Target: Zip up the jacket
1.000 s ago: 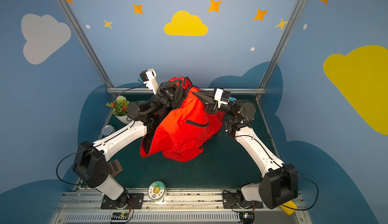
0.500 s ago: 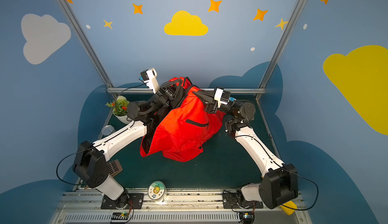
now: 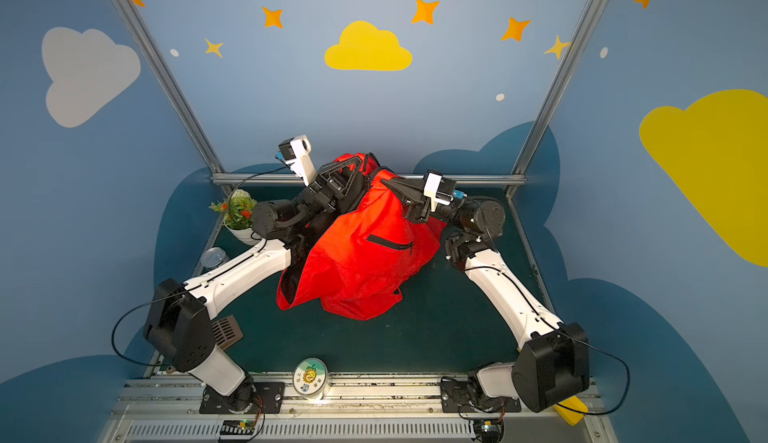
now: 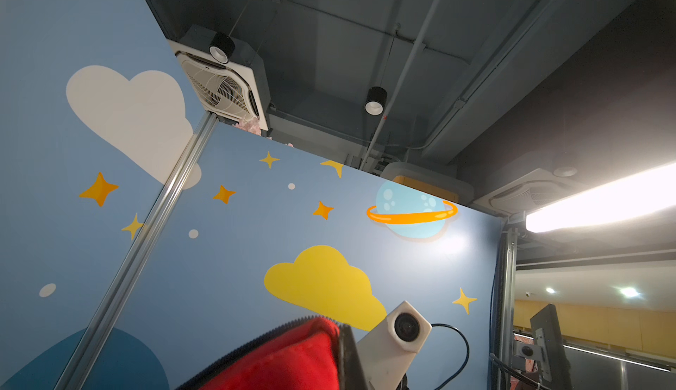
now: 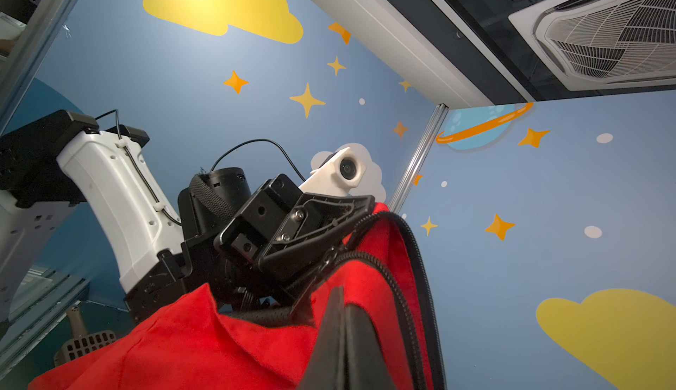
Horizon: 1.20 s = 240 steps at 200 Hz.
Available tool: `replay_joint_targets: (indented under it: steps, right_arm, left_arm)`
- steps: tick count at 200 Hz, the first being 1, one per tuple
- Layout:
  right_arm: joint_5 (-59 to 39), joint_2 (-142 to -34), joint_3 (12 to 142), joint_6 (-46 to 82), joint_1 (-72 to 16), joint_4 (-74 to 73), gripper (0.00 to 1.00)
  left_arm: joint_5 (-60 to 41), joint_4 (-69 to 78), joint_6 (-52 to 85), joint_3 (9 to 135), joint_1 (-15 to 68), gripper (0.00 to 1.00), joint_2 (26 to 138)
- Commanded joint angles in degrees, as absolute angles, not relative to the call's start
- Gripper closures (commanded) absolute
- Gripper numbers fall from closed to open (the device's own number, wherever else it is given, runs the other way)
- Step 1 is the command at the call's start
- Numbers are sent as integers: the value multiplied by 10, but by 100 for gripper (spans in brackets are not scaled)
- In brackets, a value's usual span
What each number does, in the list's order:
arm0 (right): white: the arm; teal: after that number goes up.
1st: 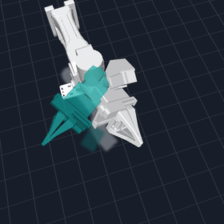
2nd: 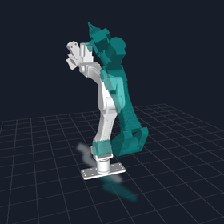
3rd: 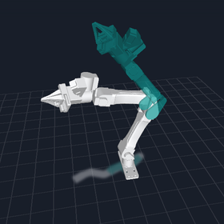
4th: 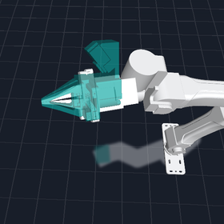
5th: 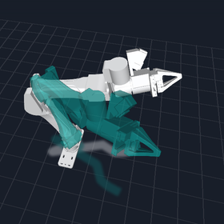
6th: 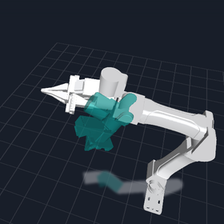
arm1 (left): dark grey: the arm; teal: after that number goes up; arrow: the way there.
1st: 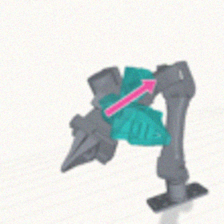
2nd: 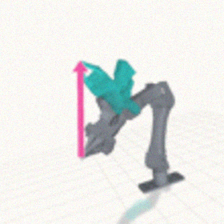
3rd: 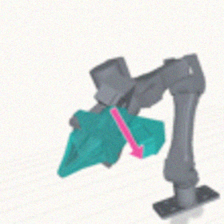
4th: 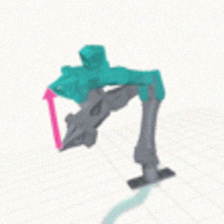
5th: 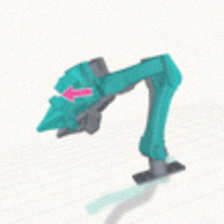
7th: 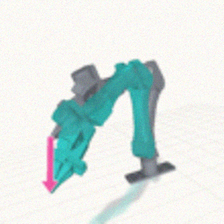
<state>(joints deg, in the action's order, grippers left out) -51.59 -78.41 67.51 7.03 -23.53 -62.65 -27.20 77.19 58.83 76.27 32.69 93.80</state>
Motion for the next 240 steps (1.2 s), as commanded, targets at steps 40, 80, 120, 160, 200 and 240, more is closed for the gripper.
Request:
replay_joint_targets:
  steps: [40,80,120,160,200,240]
  right_arm:
    - [-508,-789,702,65,-243,-635,100]
    - [-502,-790,700,60,-244,-630,100]
    - [-500,-793,704,63,-244,-633,100]
    - [-494,-795,706,70,-244,-641,100]
    - [-494,-795,709,71,-244,-642,100]
    - [-484,-795,709,78,-245,-654,100]
  left_arm:
    - [-269,801,579,764,329,97,922]
    - [-271,801,578,764,330,97,922]
    - [-271,801,574,759,329,97,919]
    - [-272,801,571,755,329,97,917]
    - [-269,801,571,752,330,97,916]
    - [-269,801,563,751,329,97,917]
